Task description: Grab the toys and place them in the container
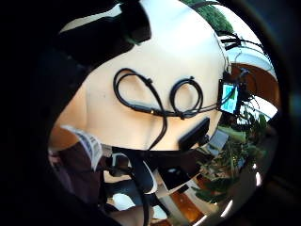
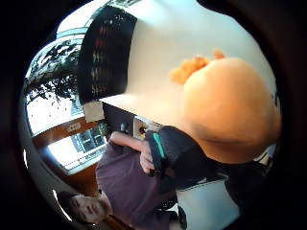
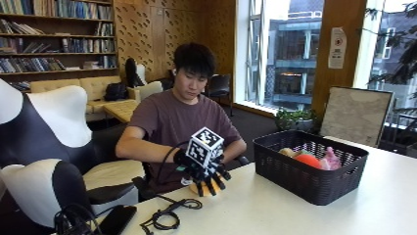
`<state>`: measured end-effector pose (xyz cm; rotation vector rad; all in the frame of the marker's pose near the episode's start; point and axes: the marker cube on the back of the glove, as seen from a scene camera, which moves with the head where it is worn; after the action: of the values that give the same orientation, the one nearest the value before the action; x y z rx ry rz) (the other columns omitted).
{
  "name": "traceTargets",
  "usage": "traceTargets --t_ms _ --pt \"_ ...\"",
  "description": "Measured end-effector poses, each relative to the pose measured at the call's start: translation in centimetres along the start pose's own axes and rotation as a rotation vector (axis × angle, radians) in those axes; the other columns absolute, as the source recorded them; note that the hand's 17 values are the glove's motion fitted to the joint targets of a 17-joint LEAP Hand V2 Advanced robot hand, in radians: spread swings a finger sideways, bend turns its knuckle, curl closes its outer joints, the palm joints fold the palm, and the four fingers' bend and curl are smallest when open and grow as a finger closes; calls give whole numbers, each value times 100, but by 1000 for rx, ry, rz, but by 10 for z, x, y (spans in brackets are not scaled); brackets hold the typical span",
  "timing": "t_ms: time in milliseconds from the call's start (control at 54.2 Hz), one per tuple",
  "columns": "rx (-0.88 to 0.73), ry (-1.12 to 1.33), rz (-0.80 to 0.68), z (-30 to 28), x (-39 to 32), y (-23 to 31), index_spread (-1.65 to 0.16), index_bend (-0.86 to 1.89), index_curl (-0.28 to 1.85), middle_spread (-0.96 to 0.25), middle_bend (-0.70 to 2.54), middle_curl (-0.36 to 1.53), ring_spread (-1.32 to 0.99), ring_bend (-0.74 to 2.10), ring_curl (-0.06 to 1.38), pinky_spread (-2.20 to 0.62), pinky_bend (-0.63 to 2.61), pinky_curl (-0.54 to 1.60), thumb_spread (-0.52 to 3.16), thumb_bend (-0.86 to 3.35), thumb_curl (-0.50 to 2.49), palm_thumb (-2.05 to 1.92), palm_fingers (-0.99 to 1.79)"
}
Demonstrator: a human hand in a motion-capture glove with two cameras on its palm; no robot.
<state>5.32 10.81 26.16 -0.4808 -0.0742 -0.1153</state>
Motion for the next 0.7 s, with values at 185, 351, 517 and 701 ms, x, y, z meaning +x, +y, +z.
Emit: traceTargets --t_ms 185,351,517,701 --pt "-10 187 -44 57 -13 -9 -24 7 17 1 19 25 2 56 48 0 113 39 117 -4 34 -1 4" --pt "105 144 -99 53 -10 -25 -26 17 17 -10 43 34 -17 91 55 -15 105 35 126 8 40 19 58" --pt "263 -81 -127 36 -1 -41 -32 37 23 -25 76 48 -30 106 61 -25 104 36 105 20 56 52 107" --pt "389 -133 -94 -55 3 -48 -38 68 39 -28 102 65 -36 117 69 -30 102 42 85 17 67 55 111"
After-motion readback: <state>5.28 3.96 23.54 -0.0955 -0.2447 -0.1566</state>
